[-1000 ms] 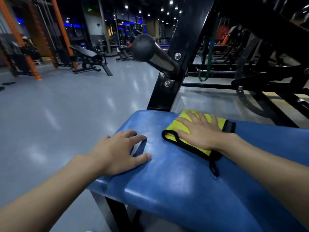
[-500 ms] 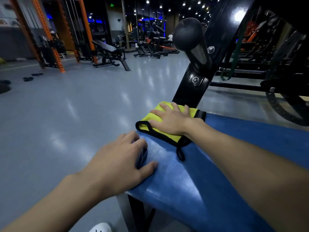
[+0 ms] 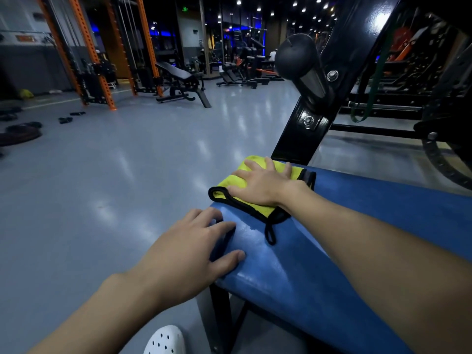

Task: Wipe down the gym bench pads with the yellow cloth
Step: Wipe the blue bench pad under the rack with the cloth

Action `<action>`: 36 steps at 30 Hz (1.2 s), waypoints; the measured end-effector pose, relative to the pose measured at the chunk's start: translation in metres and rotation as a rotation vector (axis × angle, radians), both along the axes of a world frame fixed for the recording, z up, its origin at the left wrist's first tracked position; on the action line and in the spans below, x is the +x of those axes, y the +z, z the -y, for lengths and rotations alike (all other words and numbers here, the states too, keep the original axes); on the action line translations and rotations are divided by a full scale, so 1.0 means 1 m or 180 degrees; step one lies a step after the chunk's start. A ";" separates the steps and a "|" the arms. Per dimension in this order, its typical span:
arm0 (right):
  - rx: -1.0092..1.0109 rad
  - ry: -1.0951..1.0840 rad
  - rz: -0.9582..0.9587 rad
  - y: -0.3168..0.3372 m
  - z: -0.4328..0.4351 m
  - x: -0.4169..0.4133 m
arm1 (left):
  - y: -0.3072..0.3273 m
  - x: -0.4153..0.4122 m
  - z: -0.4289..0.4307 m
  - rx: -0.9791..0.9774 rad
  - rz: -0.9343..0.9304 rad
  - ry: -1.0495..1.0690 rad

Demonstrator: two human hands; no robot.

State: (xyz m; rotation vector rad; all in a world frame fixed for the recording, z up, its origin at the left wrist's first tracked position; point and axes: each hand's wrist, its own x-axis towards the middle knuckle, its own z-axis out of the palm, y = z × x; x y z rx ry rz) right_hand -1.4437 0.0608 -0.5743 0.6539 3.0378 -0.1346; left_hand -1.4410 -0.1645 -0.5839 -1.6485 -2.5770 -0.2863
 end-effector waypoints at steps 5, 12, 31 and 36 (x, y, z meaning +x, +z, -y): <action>-0.0010 0.0072 0.0094 -0.001 0.001 0.017 | -0.001 0.005 0.009 0.0253 0.0015 -0.0086; 0.0010 0.0115 -0.0086 0.000 0.016 0.012 | -0.005 0.007 0.001 0.0478 0.0058 -0.0110; -0.0069 0.0084 -0.0087 -0.004 0.002 0.061 | -0.009 0.025 -0.009 0.0340 0.0071 -0.0007; -0.0007 -0.0013 -0.0158 -0.007 -0.014 0.112 | -0.016 0.033 -0.008 0.0520 0.0169 0.0003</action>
